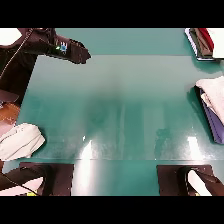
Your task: Fold the shirts.
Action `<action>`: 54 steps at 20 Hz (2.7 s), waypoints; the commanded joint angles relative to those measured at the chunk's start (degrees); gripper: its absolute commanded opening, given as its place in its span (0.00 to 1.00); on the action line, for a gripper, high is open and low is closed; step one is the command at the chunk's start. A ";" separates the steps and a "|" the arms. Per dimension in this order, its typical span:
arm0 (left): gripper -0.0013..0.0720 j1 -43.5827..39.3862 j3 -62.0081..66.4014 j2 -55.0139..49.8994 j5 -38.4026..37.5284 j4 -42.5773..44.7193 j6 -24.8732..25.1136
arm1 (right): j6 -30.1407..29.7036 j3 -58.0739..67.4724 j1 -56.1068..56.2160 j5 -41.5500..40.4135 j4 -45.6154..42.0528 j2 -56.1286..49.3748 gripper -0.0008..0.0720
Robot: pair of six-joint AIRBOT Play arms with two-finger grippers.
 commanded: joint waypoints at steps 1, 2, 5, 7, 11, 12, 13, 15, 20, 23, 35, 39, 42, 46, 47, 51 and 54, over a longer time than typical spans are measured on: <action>0.06 -0.02 0.00 -0.02 0.04 0.02 0.00 | 0.00 0.07 0.15 -0.17 0.02 0.04 0.03; 0.06 -0.02 0.00 -0.02 0.04 0.02 0.00 | 0.00 0.07 0.15 -0.15 0.02 0.04 0.03; 0.06 -0.02 0.00 -0.02 0.07 0.02 0.00 | 0.00 0.07 0.15 -0.13 0.04 0.04 0.03; 0.06 -0.02 0.00 -0.02 0.04 0.02 0.00 | 0.02 0.07 0.15 -0.11 0.04 0.04 0.03; 0.06 -0.02 0.00 -0.02 0.04 0.00 0.00 | 0.02 0.07 0.15 0.09 0.11 0.04 0.03; 0.06 -0.02 0.00 -0.02 0.09 0.00 -0.02 | 0.02 0.07 0.15 0.20 0.13 0.04 0.03; 0.06 -0.02 0.00 -0.02 0.26 -0.04 0.00 | 0.02 0.07 0.15 0.50 0.13 0.04 0.03; 0.06 0.26 0.13 0.09 2.08 0.17 0.02 | 0.02 0.07 0.15 1.07 0.11 0.04 0.03; 0.08 5.38 9.05 3.32 -22.40 12.87 -0.55 | 0.00 0.07 0.15 1.16 0.11 0.07 0.03; 0.08 8.26 8.31 5.97 -36.52 24.20 -2.36 | 0.02 -0.22 0.15 0.46 0.13 0.07 0.03; 0.93 9.11 -32.50 6.16 -28.65 48.61 -11.80 | -0.04 -7.67 0.20 -0.59 0.11 0.07 0.03; 0.93 9.11 -46.73 6.16 -22.88 52.48 -15.17 | -0.04 -7.65 0.20 -0.63 0.13 0.07 0.03; 0.93 9.11 -53.05 6.16 -19.52 52.83 -18.97 | -0.04 -7.65 0.20 -0.66 0.13 0.07 0.03; 0.87 9.09 -56.04 6.16 -18.32 53.00 -19.96 | -0.02 -7.65 0.20 -0.63 0.13 0.07 0.03; 0.46 9.09 -55.60 6.19 -18.36 53.16 -19.89 | -0.04 -7.65 0.20 -0.66 0.13 0.07 0.03; 0.06 9.09 -47.82 6.23 -18.78 53.00 -19.23 | -0.02 -7.65 0.20 -0.68 0.15 0.07 0.03; 0.06 8.39 -32.54 6.32 -21.20 52.00 -14.99 | -0.04 -5.88 0.20 -0.87 0.13 0.07 0.03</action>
